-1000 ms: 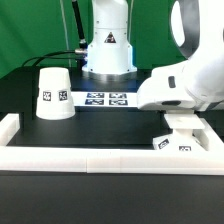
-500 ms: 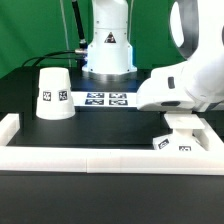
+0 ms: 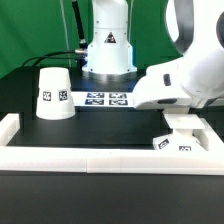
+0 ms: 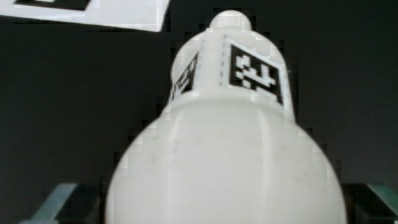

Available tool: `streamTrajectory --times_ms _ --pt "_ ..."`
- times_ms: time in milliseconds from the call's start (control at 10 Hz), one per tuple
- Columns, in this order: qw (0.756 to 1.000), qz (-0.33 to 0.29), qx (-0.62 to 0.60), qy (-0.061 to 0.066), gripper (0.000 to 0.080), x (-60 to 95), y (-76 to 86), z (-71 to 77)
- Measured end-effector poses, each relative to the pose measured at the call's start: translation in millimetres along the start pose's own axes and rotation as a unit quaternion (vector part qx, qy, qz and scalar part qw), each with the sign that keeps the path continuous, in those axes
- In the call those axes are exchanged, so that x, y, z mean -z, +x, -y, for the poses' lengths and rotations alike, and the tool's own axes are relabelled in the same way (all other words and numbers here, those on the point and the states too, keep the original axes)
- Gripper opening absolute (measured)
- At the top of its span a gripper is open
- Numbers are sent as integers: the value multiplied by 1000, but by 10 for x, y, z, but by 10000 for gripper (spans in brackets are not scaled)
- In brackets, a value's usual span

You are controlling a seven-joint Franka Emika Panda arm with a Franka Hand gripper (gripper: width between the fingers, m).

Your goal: Assemble lamp

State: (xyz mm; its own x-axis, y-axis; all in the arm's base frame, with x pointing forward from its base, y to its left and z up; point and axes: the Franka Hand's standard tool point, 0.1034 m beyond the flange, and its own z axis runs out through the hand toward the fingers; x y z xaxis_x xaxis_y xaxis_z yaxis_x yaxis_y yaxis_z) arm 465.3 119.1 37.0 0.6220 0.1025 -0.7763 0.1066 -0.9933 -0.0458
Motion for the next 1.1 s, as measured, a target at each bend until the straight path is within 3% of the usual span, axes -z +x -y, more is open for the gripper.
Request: streamTrajectory --times_ms 400,800,900,1100 --pt "1000 5 -2 2 579 458 -252 -61" --pt "1000 -15 -1 2 579 494 -194 -39" --pt "998 -62 4 3 579 586 -98 -39" --pt "993 -119 16 5 579 932 -197 -99"
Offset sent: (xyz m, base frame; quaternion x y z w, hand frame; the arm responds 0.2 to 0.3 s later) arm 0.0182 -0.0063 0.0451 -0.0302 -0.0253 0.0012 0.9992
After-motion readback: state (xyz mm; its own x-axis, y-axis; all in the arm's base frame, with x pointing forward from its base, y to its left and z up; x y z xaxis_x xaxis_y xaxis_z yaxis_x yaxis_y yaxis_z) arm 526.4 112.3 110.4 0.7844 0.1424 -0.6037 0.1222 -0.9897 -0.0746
